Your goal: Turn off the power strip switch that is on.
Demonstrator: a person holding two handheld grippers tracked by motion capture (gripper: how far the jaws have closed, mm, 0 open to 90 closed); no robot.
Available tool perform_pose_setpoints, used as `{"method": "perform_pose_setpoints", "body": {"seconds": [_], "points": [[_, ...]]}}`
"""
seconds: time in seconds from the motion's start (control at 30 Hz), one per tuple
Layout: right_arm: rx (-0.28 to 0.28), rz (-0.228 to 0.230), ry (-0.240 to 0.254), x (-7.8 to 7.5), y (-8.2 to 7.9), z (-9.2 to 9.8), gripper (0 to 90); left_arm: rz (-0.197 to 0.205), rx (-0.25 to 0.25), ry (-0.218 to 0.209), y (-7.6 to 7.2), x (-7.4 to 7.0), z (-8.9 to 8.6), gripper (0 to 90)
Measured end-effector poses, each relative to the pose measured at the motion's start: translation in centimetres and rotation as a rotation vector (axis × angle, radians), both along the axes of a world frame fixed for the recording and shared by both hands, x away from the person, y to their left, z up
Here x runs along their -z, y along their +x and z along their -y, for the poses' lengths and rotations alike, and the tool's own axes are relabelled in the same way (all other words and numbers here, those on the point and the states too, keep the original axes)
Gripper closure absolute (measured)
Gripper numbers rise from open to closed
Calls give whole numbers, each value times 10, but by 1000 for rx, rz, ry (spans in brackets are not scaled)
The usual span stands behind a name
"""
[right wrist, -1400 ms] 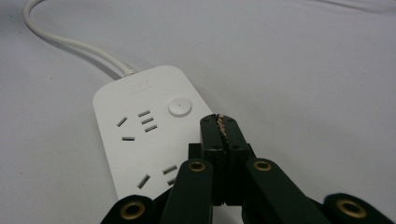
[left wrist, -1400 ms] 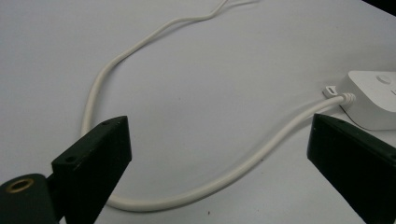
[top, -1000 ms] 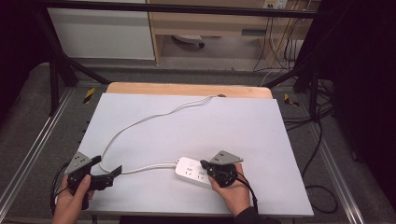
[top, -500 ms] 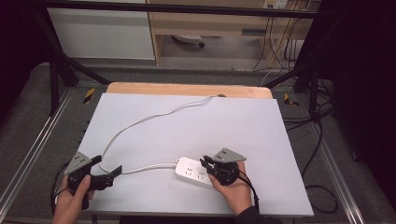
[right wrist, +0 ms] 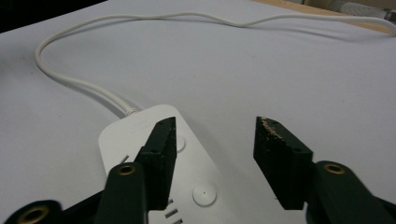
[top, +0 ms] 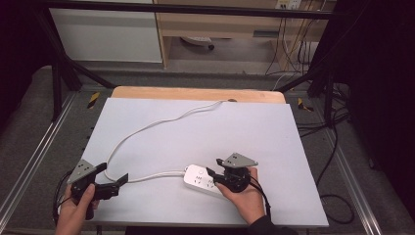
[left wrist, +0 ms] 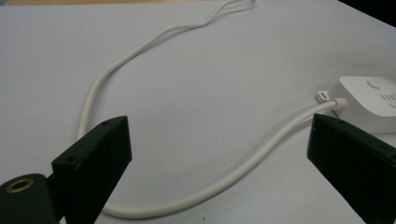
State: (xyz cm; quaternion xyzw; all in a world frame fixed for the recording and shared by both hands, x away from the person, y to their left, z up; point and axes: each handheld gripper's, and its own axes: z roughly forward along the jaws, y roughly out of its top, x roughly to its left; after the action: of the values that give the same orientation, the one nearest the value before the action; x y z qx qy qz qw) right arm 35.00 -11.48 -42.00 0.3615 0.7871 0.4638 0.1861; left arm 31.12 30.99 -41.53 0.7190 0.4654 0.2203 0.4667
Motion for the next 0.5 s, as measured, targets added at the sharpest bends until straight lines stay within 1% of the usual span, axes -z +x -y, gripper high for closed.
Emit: {"method": "perform_pose_setpoints", "body": {"seconds": [0.1, 0.17, 0.23, 0.3, 0.37, 0.43, 0.5], "points": [[-2, 10, 16, -2, 2, 1, 393, -2, -1, 1, 0, 0, 0, 65], [-10, 9, 29, -4, 5, 1, 322, -4, 0, 1, 0, 0, 0, 65], [-32, -5, 40, -6, 8, 1, 291, -5, -1, 2, 0, 1, 1, 65], [-50, 0, 33, -9, 9, 0, 245, -6, -2, 4, 0, 1, 1, 65], [-47, 1, 43, -14, 12, 0, 218, -6, -3, 3, 1, 1, 1, 65], [-52, 13, 51, -18, 15, 0, 188, -7, -3, 7, 1, 1, 1, 65], [-54, 16, 61, -22, 18, 0, 145, -10, -5, 8, 1, 2, 1, 65]]}}
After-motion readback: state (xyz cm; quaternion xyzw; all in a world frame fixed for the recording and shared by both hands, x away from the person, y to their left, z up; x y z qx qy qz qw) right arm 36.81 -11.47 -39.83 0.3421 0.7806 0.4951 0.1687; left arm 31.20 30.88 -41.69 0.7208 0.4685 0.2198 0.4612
